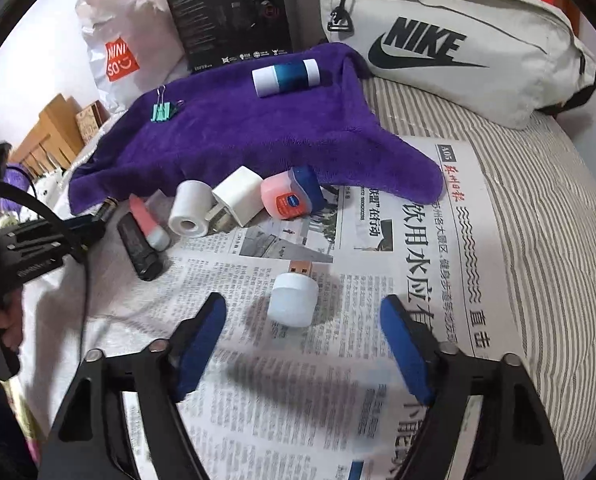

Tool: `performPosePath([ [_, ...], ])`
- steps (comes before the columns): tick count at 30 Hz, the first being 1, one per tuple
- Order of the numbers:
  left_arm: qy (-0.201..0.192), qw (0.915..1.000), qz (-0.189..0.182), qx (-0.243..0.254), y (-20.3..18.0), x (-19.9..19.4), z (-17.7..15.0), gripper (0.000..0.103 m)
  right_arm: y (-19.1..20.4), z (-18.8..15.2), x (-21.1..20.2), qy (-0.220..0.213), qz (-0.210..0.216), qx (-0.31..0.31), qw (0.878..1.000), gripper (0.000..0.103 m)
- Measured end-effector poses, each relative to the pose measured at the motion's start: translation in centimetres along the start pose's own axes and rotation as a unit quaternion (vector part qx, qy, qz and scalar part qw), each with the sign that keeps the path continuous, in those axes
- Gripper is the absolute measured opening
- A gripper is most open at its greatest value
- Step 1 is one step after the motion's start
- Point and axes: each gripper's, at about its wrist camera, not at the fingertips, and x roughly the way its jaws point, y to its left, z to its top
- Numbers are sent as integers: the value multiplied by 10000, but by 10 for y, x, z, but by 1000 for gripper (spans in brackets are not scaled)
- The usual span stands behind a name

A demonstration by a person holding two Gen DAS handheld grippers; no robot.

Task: Organize rigid objects
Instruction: 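Grasp the black-and-gold tube with the left gripper while the right grasps the white cube light, then set the black tube on the towel with the left gripper while the right sets the white cube there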

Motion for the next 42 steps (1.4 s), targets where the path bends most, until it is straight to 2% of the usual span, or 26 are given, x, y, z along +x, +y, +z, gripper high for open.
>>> performPosePath([
  [3,-48,10000,33,-11,-1,0,-1,23,5,-1,5,-113,-249,-188,9995,58],
  [5,-90,9999,63,-8,-2,0,-2,23,8,-1,7,-194,-311,-297,9989,34],
  [7,-100,9999,55,5,-2,-1,-3,23,8,0,7,-217,-263,-365,9988,24],
  [12,-36,10000,35,31,-1,-4,-5,23,4,0,-3,-197,-81,-327,9992,24],
  [18,-137,9999,43,-35,-1,-5,-6,23,8,-3,3,-114,-234,-457,9986,24],
  [25,-123,9996,-161,-175,7,-13,-5,23,9,2,-6,-132,-82,-424,9990,24],
  [33,-210,9993,-194,-226,13,-28,1,23,13,17,-17,-276,186,-437,9985,24],
  [42,-335,9989,-192,-278,20,-41,14,23,12,39,-22,-344,276,-455,9980,24],
])
